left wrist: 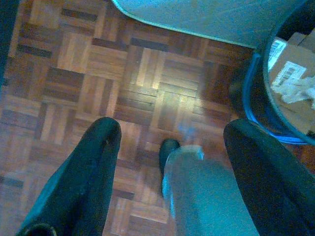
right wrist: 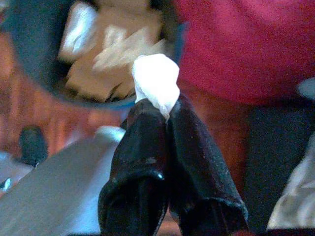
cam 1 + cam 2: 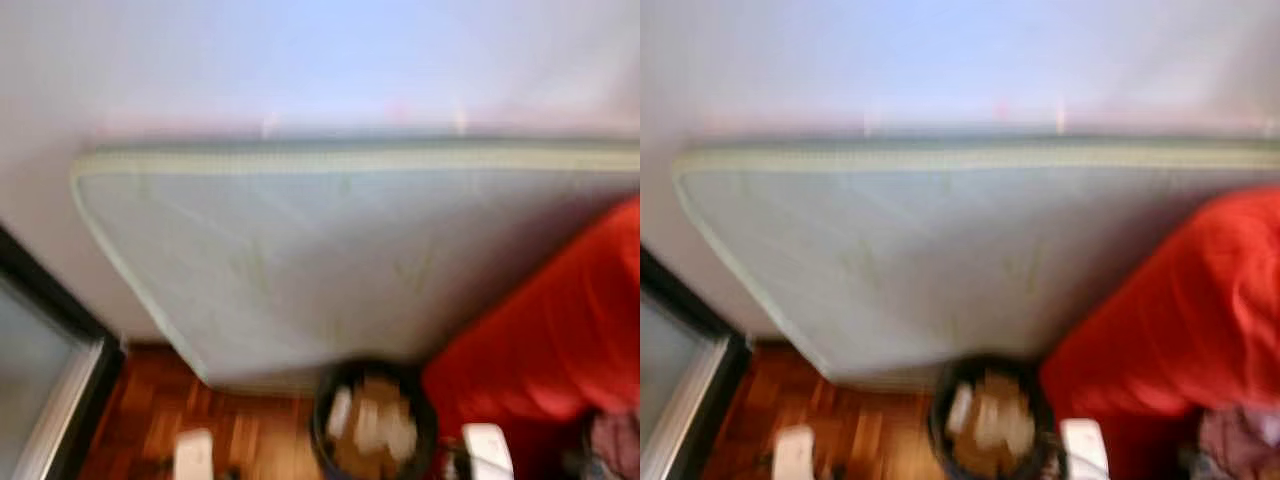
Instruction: Clean up the room
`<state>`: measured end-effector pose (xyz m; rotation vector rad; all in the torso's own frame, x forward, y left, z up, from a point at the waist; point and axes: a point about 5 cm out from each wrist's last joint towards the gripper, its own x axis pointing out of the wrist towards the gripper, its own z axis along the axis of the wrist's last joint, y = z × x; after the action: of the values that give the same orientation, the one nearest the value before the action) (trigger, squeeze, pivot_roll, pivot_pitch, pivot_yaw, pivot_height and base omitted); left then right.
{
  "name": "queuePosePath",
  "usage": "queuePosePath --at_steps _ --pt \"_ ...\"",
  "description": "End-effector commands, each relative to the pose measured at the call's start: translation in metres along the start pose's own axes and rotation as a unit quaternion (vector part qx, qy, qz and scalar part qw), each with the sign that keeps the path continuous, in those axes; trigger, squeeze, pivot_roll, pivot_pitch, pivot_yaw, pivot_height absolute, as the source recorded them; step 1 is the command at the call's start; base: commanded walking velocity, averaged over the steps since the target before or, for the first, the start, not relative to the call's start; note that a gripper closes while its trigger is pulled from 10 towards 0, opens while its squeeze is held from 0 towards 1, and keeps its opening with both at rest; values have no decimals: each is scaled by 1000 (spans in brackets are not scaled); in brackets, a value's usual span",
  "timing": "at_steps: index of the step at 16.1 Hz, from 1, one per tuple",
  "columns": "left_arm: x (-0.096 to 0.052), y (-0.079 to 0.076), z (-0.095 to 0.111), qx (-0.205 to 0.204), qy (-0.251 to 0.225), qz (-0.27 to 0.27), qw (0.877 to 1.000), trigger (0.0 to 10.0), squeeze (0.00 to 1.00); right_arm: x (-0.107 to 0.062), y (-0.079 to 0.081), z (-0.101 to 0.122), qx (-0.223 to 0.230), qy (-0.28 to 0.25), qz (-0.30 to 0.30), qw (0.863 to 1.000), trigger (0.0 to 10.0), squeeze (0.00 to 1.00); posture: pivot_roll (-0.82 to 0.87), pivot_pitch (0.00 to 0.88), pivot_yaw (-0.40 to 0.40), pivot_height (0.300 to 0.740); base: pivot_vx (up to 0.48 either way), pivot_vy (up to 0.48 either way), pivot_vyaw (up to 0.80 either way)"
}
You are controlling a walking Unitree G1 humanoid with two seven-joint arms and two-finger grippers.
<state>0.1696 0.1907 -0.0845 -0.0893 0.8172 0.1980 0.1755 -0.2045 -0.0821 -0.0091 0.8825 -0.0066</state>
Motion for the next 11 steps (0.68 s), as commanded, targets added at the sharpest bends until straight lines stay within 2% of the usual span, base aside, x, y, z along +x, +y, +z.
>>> queuePosePath --at_steps 1,8,11 --pt "-2 15 -4 9 9 20 1000 10000 0 3 13 6 6 -14 17 1000 10000 0 -58 151 -5 740 255 0 0" --pt "-5 13 -9 7 3 20 1000 10000 0 11 27 56 -11 -95 70 993 10000 0 -44 181 -26 740 0 0 0" --pt "-6 12 -8 -4 -14 27 1000 10000 0 14 39 80 -27 -123 98 987 10000 0 -1 204 -47 740 0 0 0"
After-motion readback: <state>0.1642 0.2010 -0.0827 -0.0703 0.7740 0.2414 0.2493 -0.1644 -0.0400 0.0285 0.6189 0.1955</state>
